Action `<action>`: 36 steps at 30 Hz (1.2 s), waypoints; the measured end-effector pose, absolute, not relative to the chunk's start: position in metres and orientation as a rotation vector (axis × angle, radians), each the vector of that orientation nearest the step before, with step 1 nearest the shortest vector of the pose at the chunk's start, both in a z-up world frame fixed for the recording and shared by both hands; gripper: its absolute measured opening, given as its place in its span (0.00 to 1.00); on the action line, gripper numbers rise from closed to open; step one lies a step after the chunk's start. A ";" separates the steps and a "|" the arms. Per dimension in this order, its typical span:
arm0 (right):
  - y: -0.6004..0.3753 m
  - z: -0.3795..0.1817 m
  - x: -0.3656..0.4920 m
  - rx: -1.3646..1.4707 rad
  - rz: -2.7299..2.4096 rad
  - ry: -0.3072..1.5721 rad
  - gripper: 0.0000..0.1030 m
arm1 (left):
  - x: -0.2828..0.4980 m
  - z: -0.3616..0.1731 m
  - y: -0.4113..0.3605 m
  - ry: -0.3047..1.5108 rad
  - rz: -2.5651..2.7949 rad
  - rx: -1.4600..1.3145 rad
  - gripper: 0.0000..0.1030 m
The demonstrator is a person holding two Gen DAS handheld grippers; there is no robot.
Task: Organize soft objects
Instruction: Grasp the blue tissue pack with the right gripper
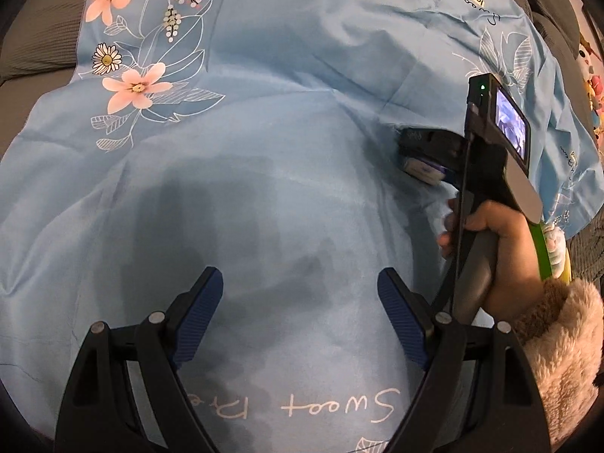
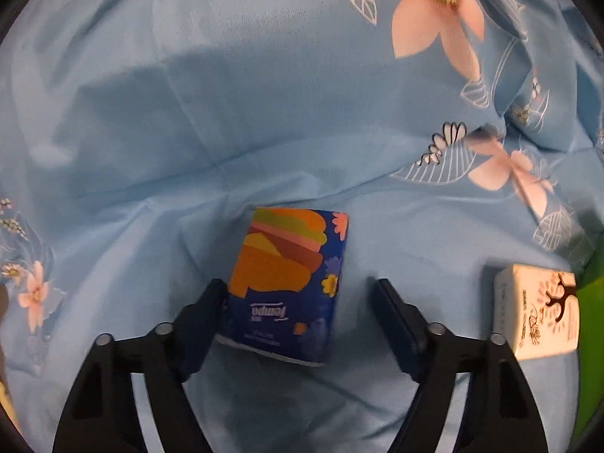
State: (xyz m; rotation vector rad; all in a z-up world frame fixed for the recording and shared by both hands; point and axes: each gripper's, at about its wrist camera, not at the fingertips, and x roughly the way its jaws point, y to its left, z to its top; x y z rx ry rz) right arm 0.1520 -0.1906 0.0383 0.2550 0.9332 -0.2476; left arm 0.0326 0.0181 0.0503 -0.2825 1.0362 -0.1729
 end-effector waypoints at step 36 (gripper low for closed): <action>-0.267 0.064 -0.078 0.558 0.085 0.967 0.50 | -0.034 0.033 -0.088 1.107 -0.562 -0.272 0.42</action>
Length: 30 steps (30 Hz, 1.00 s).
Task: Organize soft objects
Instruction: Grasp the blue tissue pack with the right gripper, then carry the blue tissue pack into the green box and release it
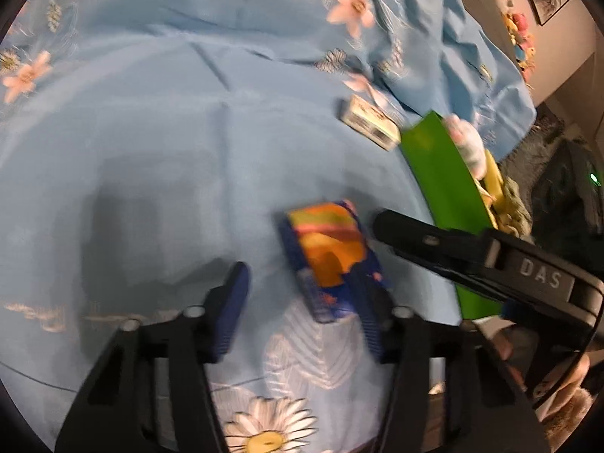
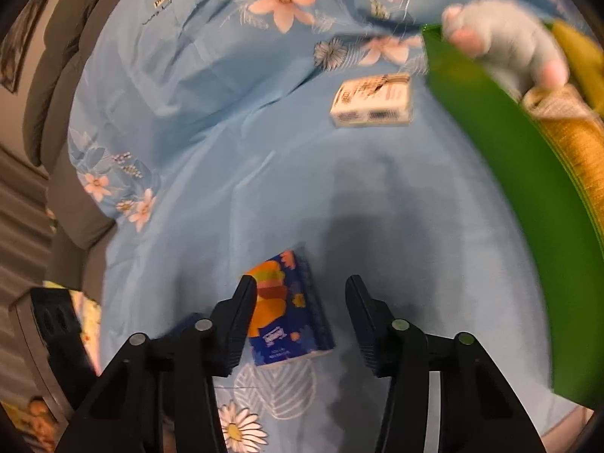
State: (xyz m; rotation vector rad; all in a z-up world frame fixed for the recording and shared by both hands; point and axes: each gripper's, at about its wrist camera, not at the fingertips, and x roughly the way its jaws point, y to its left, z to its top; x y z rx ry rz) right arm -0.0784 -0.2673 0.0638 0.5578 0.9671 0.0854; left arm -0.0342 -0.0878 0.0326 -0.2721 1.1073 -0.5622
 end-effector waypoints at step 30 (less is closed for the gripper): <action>-0.391 0.130 -0.178 0.633 -0.190 0.600 0.45 | -0.058 0.112 -0.277 0.888 -1.034 -0.175 0.25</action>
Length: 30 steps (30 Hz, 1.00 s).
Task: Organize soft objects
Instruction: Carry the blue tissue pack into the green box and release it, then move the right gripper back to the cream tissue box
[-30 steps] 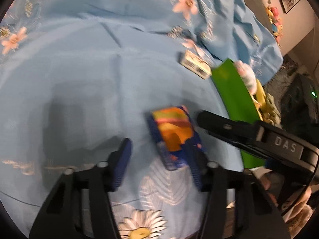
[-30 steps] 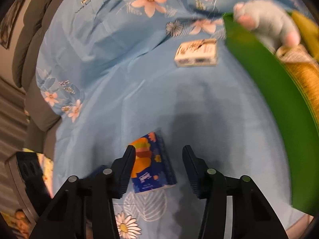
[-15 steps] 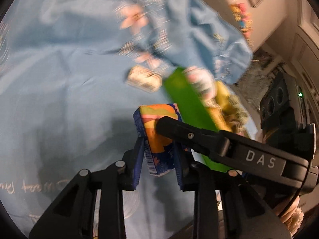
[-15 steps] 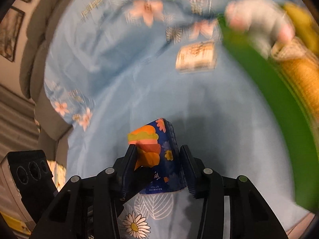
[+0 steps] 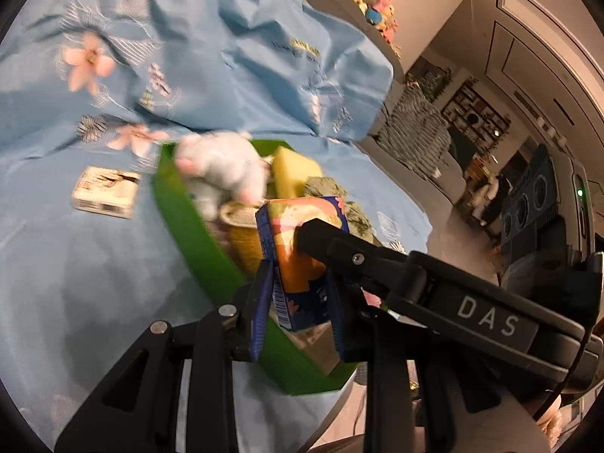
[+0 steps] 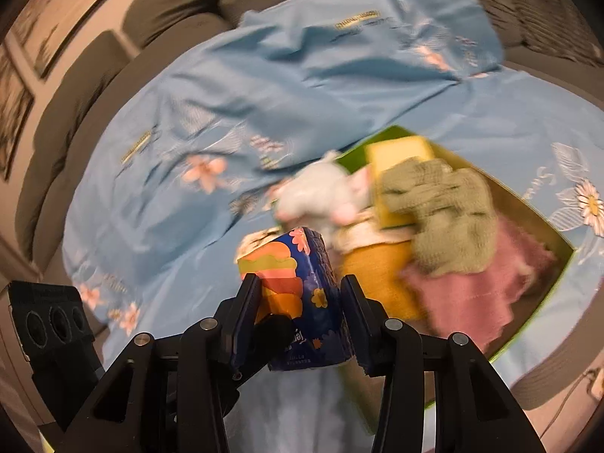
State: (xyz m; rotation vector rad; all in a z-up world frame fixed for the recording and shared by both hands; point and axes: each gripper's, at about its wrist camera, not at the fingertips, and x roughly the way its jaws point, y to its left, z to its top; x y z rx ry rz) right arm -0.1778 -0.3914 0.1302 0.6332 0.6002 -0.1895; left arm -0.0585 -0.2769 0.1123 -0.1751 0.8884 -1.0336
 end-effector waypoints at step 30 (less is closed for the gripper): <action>-0.393 0.136 -0.184 0.532 -0.388 0.517 0.82 | -0.058 0.115 -0.166 0.854 -0.771 -0.127 0.78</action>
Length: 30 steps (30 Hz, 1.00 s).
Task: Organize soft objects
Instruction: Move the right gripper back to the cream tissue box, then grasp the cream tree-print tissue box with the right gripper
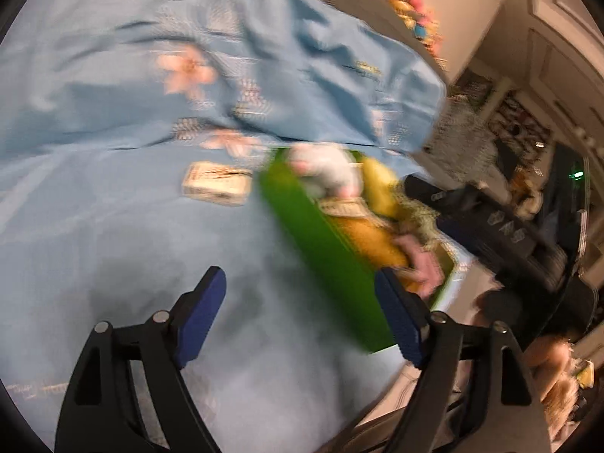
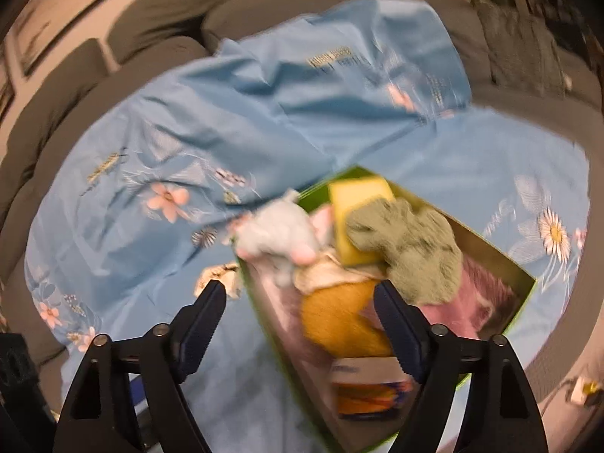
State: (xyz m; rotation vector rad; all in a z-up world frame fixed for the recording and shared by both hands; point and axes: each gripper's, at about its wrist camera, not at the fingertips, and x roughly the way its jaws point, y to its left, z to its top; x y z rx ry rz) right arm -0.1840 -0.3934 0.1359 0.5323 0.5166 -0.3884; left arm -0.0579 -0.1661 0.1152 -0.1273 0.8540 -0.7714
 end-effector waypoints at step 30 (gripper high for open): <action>-0.300 0.040 0.078 0.299 -0.431 0.960 0.74 | -0.001 0.060 -0.020 0.980 -0.414 -0.334 0.79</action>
